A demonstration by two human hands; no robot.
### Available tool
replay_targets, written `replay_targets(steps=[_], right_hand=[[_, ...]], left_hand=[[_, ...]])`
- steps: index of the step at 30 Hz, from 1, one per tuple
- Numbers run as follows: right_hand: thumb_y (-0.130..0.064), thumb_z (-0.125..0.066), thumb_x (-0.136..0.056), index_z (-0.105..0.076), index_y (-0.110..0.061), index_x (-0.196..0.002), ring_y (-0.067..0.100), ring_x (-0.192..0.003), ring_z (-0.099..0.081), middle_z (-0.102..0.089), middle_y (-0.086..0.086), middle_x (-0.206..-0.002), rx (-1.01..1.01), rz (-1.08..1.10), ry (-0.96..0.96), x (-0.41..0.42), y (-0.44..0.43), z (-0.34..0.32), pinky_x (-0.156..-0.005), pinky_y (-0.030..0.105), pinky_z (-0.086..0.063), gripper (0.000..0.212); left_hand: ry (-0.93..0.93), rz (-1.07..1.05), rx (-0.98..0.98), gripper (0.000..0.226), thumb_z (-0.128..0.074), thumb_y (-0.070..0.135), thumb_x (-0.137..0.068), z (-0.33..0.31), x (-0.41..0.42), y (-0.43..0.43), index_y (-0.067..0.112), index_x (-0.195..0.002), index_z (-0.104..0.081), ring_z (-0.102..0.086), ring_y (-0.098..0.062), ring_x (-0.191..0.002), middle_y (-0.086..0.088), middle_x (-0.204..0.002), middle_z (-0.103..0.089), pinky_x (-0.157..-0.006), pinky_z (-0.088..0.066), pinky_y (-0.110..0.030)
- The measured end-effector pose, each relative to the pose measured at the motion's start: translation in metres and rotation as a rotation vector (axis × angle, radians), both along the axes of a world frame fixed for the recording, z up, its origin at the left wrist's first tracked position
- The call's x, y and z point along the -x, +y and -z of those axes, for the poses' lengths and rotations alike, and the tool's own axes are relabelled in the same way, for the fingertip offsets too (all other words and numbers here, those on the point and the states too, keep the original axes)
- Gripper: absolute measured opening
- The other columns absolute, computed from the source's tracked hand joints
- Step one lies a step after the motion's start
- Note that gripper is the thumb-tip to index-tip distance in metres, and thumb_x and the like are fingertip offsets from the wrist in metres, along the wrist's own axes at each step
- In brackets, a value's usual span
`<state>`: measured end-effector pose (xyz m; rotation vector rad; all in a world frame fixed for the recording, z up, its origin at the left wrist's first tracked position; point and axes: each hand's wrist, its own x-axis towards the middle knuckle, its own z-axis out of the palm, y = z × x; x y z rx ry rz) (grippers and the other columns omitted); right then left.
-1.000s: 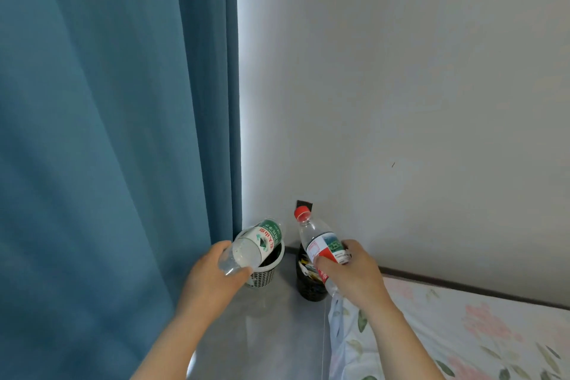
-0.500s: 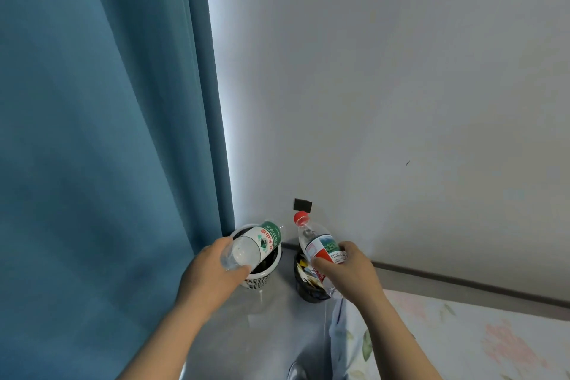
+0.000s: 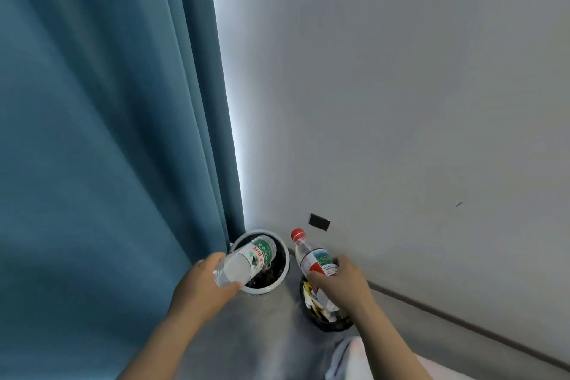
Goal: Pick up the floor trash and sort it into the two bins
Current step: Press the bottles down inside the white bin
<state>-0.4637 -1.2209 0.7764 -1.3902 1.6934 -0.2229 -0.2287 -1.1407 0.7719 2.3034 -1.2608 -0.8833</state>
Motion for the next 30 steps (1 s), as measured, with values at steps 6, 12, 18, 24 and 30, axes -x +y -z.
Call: replay_targets(steps=[6,12,18,24,30], right_hand=[[-0.037,-0.07,-0.075,-0.05,-0.016,-0.106,0.009,-0.077,-0.059,-0.058,-0.007,-0.085,-0.059,-0.036,0.016,-0.021,-0.046,0.02,-0.061,0.024,-0.046,0.042],[-0.044,-0.068,-0.072,-0.05,-0.019,-0.108,0.009,-0.079,-0.058,-0.059,-0.005,-0.09,-0.13,-0.046,0.118,-0.062,-0.103,0.051,-0.066,0.027,-0.049,0.048],[-0.045,-0.066,-0.076,-0.053,-0.017,-0.105,0.012,-0.08,-0.057,-0.061,-0.004,-0.091,-0.162,-0.078,0.205,-0.098,-0.144,0.076,-0.062,0.022,-0.04,0.043],[-0.046,-0.065,-0.076,-0.051,-0.017,-0.105,0.017,-0.087,-0.06,-0.061,0.0,-0.093,-0.26,-0.099,0.253,-0.125,-0.188,0.126,-0.077,0.032,-0.05,0.044],[-0.042,-0.064,-0.079,-0.049,-0.016,-0.108,0.017,-0.087,-0.057,-0.059,0.001,-0.097,-0.329,-0.154,0.318,-0.134,-0.228,0.2,-0.072,0.028,-0.047,0.042]], left_hand=[[0.045,-0.039,-0.035,0.037,-0.069,0.034,-0.068,0.021,-0.018,-0.044,0.032,-0.104,-0.057,-0.061,-0.015,-0.081,0.004,-0.093,-0.063,-0.071,-0.054,-0.03],[0.063,-0.015,-0.099,0.038,-0.064,0.028,-0.068,0.056,-0.066,-0.104,0.029,-0.106,-0.06,-0.061,-0.02,-0.084,0.0,-0.096,-0.064,-0.072,-0.054,-0.032],[0.049,0.032,-0.203,0.039,-0.065,0.031,-0.072,0.084,-0.101,-0.155,0.026,-0.11,-0.057,-0.061,-0.025,-0.093,-0.002,-0.106,-0.062,-0.077,-0.052,-0.031],[0.051,0.074,-0.281,0.045,-0.065,0.027,-0.078,0.128,-0.12,-0.204,0.021,-0.12,-0.052,-0.059,-0.027,-0.1,-0.004,-0.115,-0.06,-0.08,-0.05,-0.03],[0.04,0.123,-0.356,0.039,-0.064,0.032,-0.077,0.195,-0.124,-0.24,0.021,-0.112,-0.051,-0.058,-0.024,-0.089,-0.003,-0.108,-0.06,-0.069,-0.048,-0.03]])
